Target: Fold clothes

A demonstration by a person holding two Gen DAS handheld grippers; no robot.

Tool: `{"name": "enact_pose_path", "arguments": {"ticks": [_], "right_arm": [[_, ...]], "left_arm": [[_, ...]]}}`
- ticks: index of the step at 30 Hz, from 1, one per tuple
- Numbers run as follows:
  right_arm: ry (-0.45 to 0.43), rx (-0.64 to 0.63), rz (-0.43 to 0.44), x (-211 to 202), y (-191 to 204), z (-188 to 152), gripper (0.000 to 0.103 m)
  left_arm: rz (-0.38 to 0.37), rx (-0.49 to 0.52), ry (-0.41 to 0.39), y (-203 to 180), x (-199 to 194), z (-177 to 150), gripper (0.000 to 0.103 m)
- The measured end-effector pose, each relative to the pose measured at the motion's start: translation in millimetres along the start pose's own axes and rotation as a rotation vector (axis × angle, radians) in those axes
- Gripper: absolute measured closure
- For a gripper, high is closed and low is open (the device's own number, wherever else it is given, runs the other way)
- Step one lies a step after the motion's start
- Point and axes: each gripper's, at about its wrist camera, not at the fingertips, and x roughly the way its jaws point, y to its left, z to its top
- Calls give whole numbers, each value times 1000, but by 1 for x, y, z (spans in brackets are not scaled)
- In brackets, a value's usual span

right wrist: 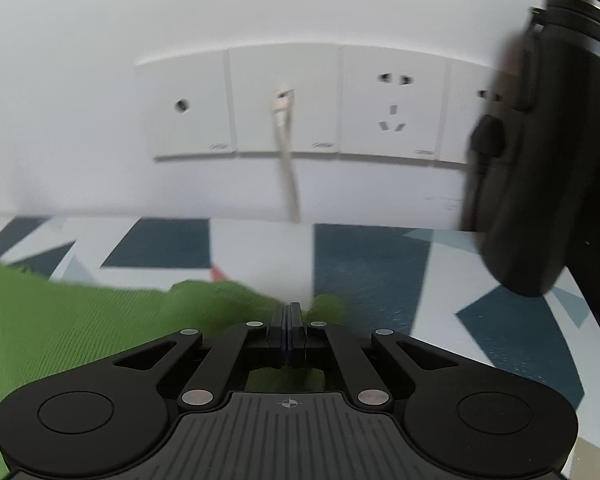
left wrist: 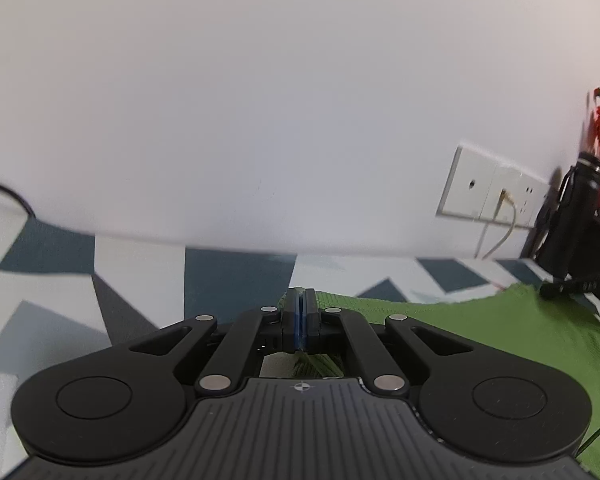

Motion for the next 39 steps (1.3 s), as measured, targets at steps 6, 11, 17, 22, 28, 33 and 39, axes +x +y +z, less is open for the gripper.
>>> {"name": "enact_pose_path", "arguments": {"ticks": [6, 11, 17, 22, 28, 33, 39], "right_arm": [[13, -35, 49, -45, 3, -12, 33], [54, -53, 120, -94, 4, -33, 33], [109, -31, 188, -134, -2, -66, 39], [128, -16, 216, -141, 0, -94, 49], [88, 104, 252, -151, -23, -107, 83], [95, 120, 261, -161, -34, -115, 87], [62, 78, 197, -167, -25, -108, 24]], "left_arm": [[-7, -34, 61, -1, -2, 6, 63], [-41, -25, 30, -10, -36, 15, 44], [-108, -62, 130, -16, -83, -8, 44], [-168, -106, 238, -29, -114, -46, 44], [-164, -70, 286, -41, -118, -76, 77], [-176, -115, 292, -29, -121, -78, 86], [-73, -100, 276, -36, -123, -68, 30]]}}
